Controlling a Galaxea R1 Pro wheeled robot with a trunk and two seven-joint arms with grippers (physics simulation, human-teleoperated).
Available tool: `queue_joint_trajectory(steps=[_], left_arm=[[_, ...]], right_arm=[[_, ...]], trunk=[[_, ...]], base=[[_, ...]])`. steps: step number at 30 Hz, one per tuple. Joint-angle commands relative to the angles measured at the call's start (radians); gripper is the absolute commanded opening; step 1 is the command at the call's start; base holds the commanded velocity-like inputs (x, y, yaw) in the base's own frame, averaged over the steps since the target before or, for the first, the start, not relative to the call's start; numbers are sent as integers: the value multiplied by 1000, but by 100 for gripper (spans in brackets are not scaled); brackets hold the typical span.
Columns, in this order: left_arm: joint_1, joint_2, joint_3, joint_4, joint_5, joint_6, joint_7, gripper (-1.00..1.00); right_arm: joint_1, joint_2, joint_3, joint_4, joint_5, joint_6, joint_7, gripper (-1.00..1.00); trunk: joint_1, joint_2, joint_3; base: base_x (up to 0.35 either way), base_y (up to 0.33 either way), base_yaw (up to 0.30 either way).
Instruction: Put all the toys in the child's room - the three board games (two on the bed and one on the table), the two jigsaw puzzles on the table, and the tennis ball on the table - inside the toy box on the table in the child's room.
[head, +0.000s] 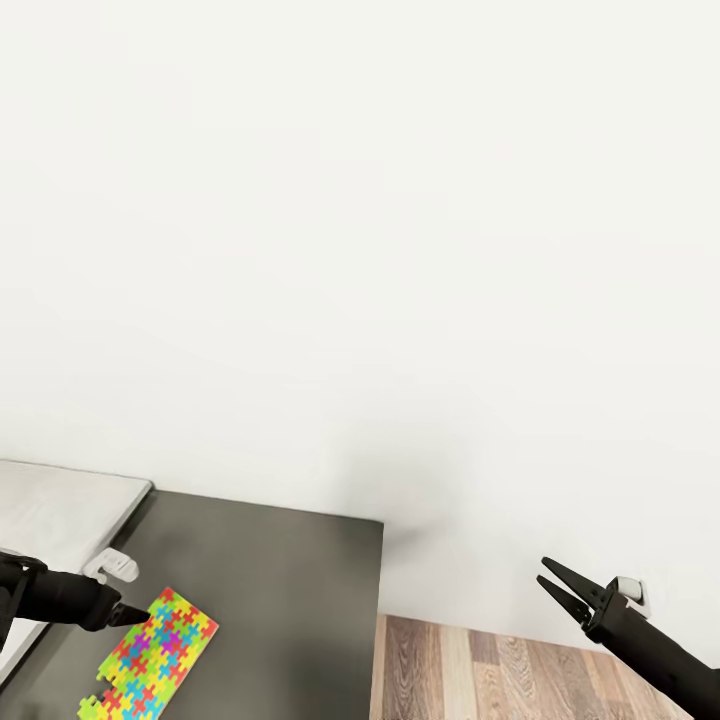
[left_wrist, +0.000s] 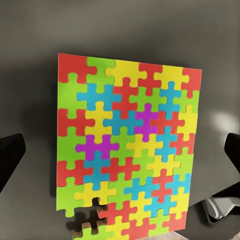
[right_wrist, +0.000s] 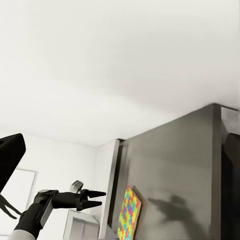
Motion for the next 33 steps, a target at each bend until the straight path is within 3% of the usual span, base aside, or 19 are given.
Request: queue_joint_trajectory(steps=[1,11,15,18,21,33], left_arm=[[-1,0,2,-1,-7,10,-8,100],[-5,2,2,-1,-6,10,-12,100],[-6,12,2,-1,23,9,-47,100],[-6,37,2,-1,61,10,-96,100],[-6,53,1,-1,78,11,-110,100],[-6,62,1,1,92,14,-110,100]], right_arm=[[-1,0,-1,0,0,4,2,100],[-1,0,-1,-1,-1,4,4,100],[-1,0,-2,-8,-2,5,6,100],[-1,1,-2,-12,-2,4,7,100],[-1,1,-2,-13,-2,5,7,100],[-1,1,3,-12,-2,6,5,100]], trunk=[[1,-2,-3],[1,-2,-15],[1,-2,-16],[1,-2,-16],[1,-2,-16],[1,-2,-29]], base=[[0,0,0],[0,0,0],[0,0,0],[0,0,0],[0,0,0],[0,0,0]])
